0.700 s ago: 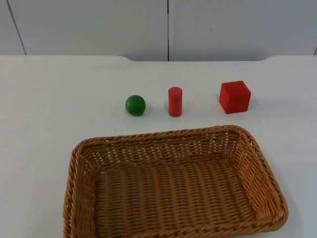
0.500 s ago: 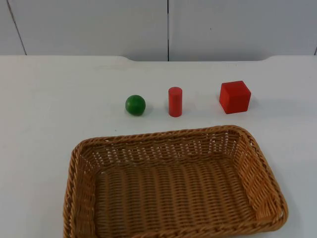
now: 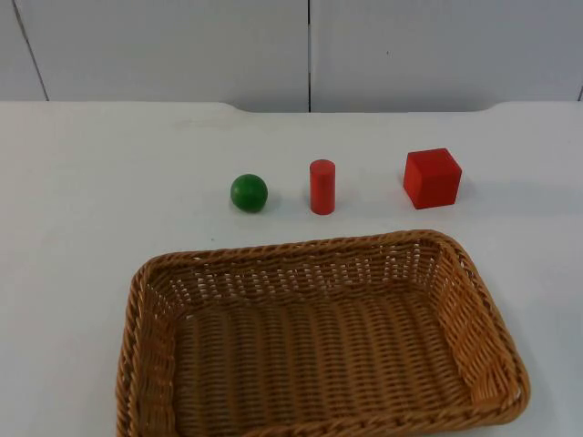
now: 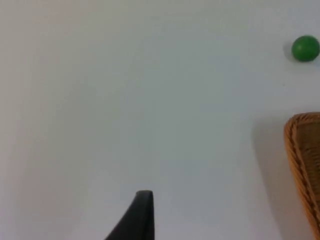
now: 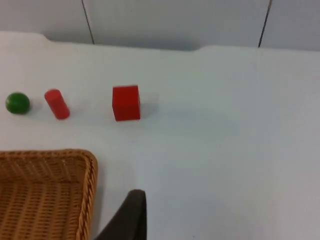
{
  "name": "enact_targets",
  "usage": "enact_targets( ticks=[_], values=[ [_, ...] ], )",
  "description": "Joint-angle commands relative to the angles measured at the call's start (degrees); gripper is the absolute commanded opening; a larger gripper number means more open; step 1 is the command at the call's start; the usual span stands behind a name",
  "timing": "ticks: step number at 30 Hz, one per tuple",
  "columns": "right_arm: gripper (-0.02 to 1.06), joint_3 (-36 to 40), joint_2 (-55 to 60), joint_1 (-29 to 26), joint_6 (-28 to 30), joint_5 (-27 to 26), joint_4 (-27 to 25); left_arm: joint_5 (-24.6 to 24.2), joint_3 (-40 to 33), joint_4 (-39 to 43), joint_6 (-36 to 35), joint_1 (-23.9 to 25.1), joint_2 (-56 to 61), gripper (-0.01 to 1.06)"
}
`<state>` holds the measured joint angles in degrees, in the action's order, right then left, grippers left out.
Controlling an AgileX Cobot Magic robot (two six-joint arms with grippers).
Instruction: Pick up the basket with the left hand and place the object to the left of the red cylinder into the basket with the right hand.
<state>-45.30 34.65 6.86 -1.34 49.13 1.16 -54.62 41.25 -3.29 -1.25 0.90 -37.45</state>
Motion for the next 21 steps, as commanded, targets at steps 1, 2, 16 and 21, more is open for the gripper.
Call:
enact_targets(
  ticks=[1,2,16,21],
  values=[
    [1.05,-0.24,3.34,-0.29,0.7,-1.69,0.01,1.8,0.36,-1.06,-0.47,-0.24,-3.89,1.05],
    [1.05,-0.24,5.23,-0.29,0.7,-1.96,0.01,2.35,0.36,-1.45,-0.47,-0.24,-6.57,1.05],
    [1.05,-0.24,23.16,-0.29,0.7,-4.9,-0.12,7.52,0.36,-5.48,2.93,-0.24,-22.3,1.05],
    [1.05,-0.24,23.76,-0.29,0.7,-4.79,-0.23,7.77,0.36,-5.77,3.76,-0.24,-22.91,1.05]
  ],
)
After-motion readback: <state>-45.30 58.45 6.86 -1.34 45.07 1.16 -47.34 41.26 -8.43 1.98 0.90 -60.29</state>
